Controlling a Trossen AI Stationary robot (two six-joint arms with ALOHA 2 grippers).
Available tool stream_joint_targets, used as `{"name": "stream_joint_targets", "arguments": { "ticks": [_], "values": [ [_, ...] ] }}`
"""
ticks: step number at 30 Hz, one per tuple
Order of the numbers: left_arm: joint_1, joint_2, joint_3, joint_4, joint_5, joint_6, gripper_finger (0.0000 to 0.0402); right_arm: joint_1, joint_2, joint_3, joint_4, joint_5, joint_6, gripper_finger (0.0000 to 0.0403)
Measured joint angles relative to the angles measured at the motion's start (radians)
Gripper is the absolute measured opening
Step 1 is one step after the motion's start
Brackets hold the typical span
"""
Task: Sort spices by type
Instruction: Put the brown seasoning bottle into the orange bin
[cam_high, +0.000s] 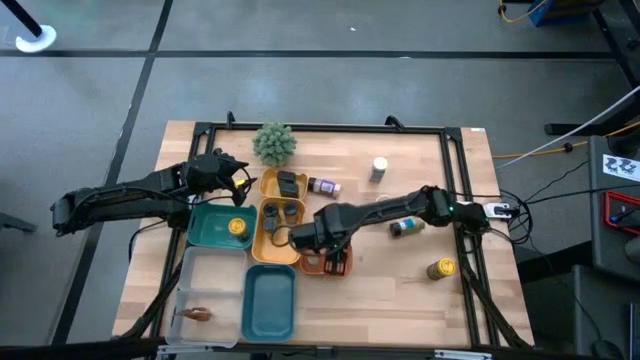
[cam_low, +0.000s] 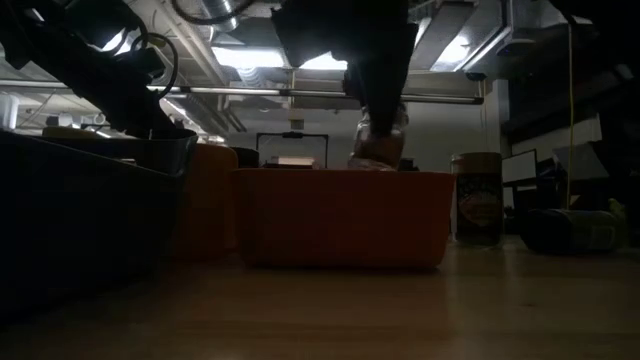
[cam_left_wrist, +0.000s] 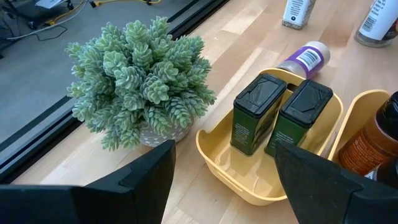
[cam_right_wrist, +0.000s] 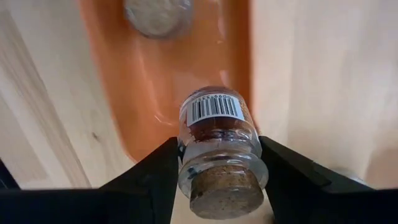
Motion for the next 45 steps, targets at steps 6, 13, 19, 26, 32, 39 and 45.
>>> {"name": "stream_joint_targets", "arguments": {
  "ticks": [6,13,19,26,32,39,45],
  "values": [
    [0.000,0.000,0.000,-0.002,0.000,0.000,0.0263,0.032,0.042,0.000,0.044,0.000,0.005,0.0197],
    [0.000,0.000,0.000,-0.006,0.000,0.000,0.0263,0.035,0.055,0.000,0.091,0.001,0.004,0.0197],
    [0.000,0.000,0.000,-0.007,0.000,0.000,0.0263,0.034,0.058,0.000,0.110,0.012,0.002,0.0198],
    [0.000,0.000,0.000,-0.007,0.000,0.000,0.0263,0.035,0.092,-0.006,0.137,0.012,0.001,0.0198],
    [0.000,0.000,0.000,-0.006,0.000,0.000,0.0263,0.034,0.102,-0.010,0.164,0.012,0.001,0.0198],
    [0.000,0.000,0.000,-0.006,0.000,0.000,0.0263,0.034,0.102,-0.010,0.187,0.031,0.001,0.0198],
    [0.000,0.000,0.000,-0.007,0.000,0.000,0.0263,0.034,0.102,-0.010,0.186,0.032,0.001,0.0198]
  ]
}}
